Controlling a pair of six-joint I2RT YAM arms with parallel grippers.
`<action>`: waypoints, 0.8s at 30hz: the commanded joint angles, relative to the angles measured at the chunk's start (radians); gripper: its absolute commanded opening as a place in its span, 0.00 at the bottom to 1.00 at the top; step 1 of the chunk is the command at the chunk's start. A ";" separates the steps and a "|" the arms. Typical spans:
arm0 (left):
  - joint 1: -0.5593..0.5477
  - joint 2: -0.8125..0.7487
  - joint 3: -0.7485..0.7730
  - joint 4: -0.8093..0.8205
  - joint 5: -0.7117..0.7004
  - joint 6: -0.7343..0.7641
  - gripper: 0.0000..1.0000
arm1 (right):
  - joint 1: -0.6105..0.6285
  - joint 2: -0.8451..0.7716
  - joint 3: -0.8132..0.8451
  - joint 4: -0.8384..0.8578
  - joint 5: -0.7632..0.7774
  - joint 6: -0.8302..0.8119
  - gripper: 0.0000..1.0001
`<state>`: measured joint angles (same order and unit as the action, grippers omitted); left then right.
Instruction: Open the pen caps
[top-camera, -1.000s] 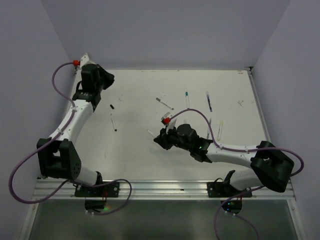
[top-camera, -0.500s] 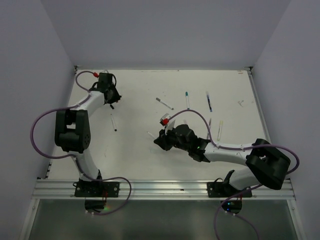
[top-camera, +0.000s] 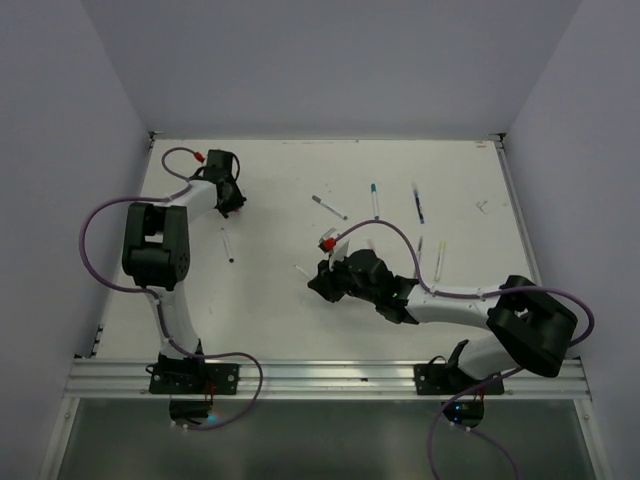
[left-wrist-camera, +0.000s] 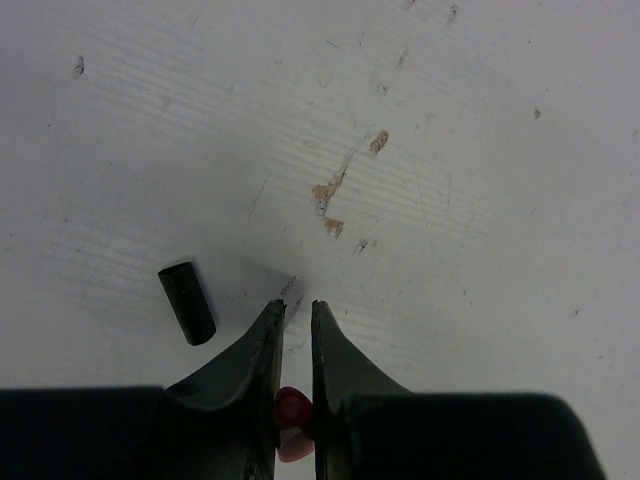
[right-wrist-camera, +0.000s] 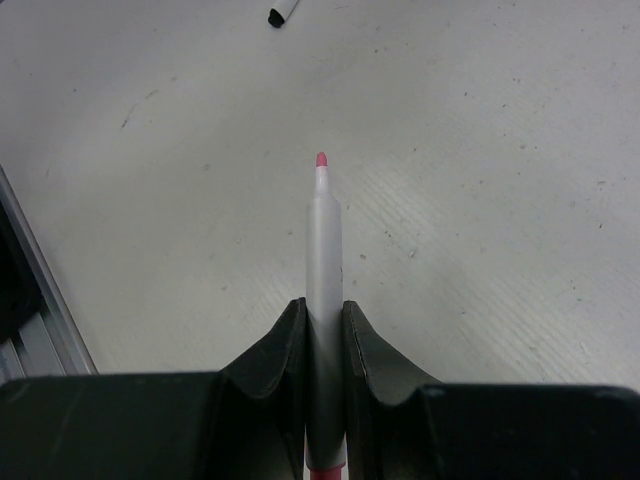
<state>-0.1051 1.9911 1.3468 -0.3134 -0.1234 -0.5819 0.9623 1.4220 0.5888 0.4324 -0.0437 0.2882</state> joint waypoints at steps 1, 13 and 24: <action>-0.005 0.015 0.034 -0.004 -0.039 0.016 0.14 | 0.003 0.009 0.036 0.029 0.007 0.011 0.00; -0.005 0.057 0.031 0.007 -0.068 0.002 0.20 | 0.001 0.015 0.036 0.032 0.002 0.012 0.00; -0.005 0.061 0.031 0.004 -0.076 -0.004 0.24 | 0.001 0.014 0.032 0.034 -0.002 0.012 0.00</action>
<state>-0.1062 2.0308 1.3621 -0.3019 -0.1707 -0.5831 0.9623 1.4349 0.5907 0.4332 -0.0444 0.2943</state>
